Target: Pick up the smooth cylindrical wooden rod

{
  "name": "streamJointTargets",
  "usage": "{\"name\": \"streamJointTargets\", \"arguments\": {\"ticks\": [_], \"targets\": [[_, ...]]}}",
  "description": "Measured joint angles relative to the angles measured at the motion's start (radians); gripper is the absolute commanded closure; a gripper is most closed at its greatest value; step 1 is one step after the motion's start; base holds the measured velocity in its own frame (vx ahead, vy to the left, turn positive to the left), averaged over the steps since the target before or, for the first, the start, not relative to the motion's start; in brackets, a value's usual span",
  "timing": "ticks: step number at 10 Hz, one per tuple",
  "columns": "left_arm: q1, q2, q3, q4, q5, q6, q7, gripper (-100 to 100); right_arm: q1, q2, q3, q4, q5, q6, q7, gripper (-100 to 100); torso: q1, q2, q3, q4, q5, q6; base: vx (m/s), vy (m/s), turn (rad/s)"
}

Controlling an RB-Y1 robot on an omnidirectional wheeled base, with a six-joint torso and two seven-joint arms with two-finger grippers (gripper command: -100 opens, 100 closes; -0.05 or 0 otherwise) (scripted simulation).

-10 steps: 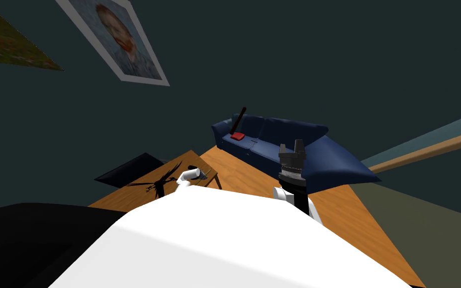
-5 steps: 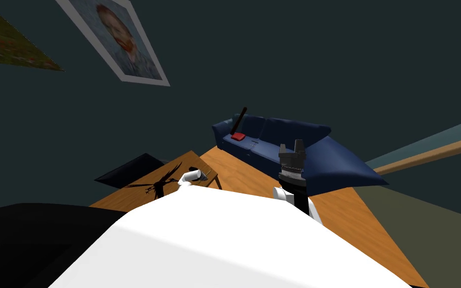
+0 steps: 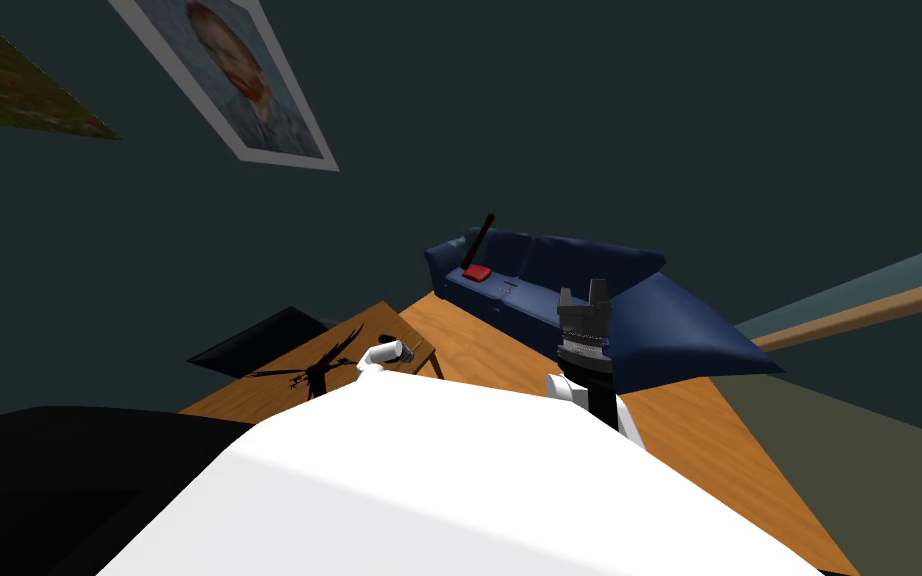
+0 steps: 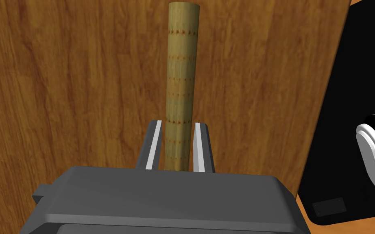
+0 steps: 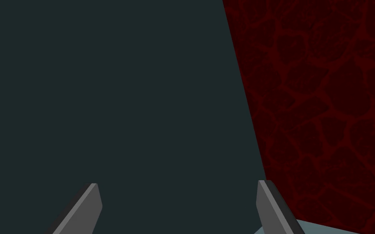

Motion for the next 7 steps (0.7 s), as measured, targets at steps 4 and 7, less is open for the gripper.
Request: {"name": "streamJointTargets", "arguments": {"ticks": [4, 7], "targets": [[0.005, 0.006, 0.0, -0.02, 0.004, 0.014, 0.003, 100, 0.0, 0.0, 0.0, 0.0, 0.0, 0.0, 0.0, 0, 0.0, 0.002, 0.001, 0.0, 0.0, 0.0, -0.022, -0.004, -0.015], [0.007, 0.017, 0.001, -0.064, 0.004, 0.06, 0.021, 0, 0.0, 0.0, 0.0, 0.0, 0.0, 0.0, 0.0, 0, -0.001, 0.002, 0.001, 0.0, 0.0, 0.0, -0.025, -0.009, -0.01]]}}
